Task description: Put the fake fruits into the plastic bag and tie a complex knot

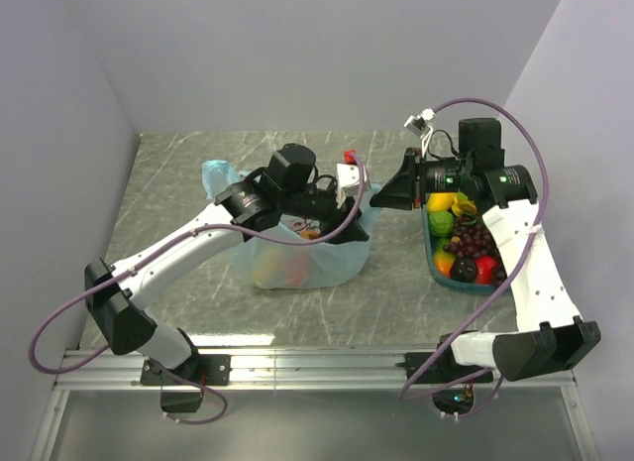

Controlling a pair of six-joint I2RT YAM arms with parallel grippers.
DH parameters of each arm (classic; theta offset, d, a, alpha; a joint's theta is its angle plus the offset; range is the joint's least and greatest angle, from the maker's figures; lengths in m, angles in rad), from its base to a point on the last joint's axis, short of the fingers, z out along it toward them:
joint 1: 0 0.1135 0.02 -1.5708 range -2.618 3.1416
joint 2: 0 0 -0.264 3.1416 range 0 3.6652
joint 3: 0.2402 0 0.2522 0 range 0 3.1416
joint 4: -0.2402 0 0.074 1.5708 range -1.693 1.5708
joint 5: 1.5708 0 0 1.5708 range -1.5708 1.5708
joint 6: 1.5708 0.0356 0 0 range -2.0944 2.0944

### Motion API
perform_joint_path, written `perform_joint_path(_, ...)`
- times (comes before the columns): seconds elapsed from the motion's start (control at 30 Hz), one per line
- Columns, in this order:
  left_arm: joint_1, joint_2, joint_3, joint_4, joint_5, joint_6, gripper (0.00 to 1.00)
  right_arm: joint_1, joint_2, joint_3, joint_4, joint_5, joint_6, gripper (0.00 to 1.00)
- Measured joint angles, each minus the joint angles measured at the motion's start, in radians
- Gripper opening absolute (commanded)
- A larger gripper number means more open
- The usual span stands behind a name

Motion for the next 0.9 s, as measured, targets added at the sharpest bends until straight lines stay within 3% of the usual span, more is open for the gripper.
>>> perform_joint_path(0.03, 0.000, 0.009, 0.000, 0.004, 0.001, -0.004, 0.38, 0.000, -0.006, 0.000, 0.003, -0.002, 0.002, 0.48)
perform_joint_path(0.07, 0.000, 0.015, 0.000, 0.006, 0.003, -0.010, 0.25, 0.001, -0.013, 0.000, 0.005, -0.002, 0.004, 0.56)
perform_joint_path(0.13, 0.001, 0.019, 0.000, 0.009, 0.009, -0.024, 0.15, 0.002, -0.029, 0.000, 0.005, 0.008, -0.016, 0.75)
perform_joint_path(0.17, 0.001, 0.018, 0.000, 0.014, 0.014, -0.029, 0.07, 0.001, -0.039, 0.000, 0.002, 0.019, -0.028, 0.79)
perform_joint_path(0.23, 0.001, 0.009, -0.003, 0.030, 0.020, -0.037, 0.03, -0.005, -0.059, 0.000, 0.003, 0.048, -0.060, 0.86)
perform_joint_path(0.33, 0.002, -0.035, -0.041, 0.062, 0.027, -0.046, 0.01, -0.026, -0.121, -0.027, 0.059, 0.086, -0.081, 0.92)
perform_joint_path(0.53, 0.002, -0.103, -0.064, 0.083, 0.049, -0.047, 0.01, -0.046, -0.328, -0.217, 0.314, 0.094, -0.081, 0.92)
perform_joint_path(0.9, 0.011, -0.107, -0.064, 0.098, 0.130, 0.008, 0.00, 0.005, -0.351, -0.253, 0.579, 0.058, -0.092, 0.93)
